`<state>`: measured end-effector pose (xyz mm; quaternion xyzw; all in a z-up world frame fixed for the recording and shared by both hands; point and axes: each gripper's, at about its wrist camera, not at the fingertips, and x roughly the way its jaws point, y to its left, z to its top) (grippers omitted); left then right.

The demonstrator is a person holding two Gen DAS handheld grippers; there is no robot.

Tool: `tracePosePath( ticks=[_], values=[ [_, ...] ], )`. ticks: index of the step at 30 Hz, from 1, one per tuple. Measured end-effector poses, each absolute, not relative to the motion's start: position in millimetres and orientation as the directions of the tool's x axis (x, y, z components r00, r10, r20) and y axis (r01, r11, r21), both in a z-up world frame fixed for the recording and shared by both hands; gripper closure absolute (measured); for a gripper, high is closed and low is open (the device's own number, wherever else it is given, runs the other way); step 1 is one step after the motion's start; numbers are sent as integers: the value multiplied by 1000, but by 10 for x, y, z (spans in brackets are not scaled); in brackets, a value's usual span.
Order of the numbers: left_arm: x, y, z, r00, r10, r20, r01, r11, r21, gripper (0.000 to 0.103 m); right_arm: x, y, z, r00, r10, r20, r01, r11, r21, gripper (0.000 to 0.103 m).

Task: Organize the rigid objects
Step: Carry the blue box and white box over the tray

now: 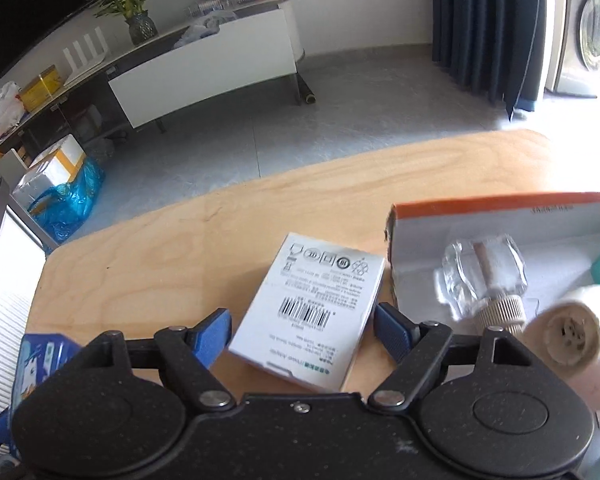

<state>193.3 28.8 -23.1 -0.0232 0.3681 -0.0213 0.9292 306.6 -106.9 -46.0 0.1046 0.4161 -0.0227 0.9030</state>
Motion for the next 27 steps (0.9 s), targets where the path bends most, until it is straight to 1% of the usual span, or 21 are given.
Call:
tracePosePath(
  ticks=[2, 3, 5, 7, 10, 15, 21, 27],
  values=[
    [1921, 290, -240, 727, -52, -685, 17, 998, -58, 41, 3088, -1046, -477, 664, 50, -746, 74, 988, 132, 31],
    [1884, 310, -238, 725, -43, -688, 5, 998, -57, 41, 3070, -1028, -467, 665, 39, -745, 50, 994, 96, 32],
    [1855, 315, -215, 729, -39, -684, -3, 998, -60, 41, 2979, -1044, -444, 659, 83, -747, 5, 993, 115, 32],
    [1808, 324, -178, 732, -35, -680, -15, 998, -67, 41, 2810, -1039, -376, 677, 94, -730, -27, 994, 103, 32],
    [1658, 328, -115, 739, -23, -674, -32, 997, -69, 41, 2534, -1051, -207, 684, 171, -709, -87, 984, 153, 32],
    [1377, 277, 21, 750, -27, -660, -36, 996, -82, 41, 1962, -1064, 47, 708, 236, -666, -158, 971, 177, 32],
    [1048, 193, 168, 769, -25, -639, -45, 995, -93, 41, 1368, -1025, 261, 733, 255, -631, -213, 966, 144, 32],
    [734, 66, 271, 783, -28, -622, -40, 995, -95, 41, 916, -1133, 385, 751, 255, -608, -211, 967, 145, 32]
  ],
)
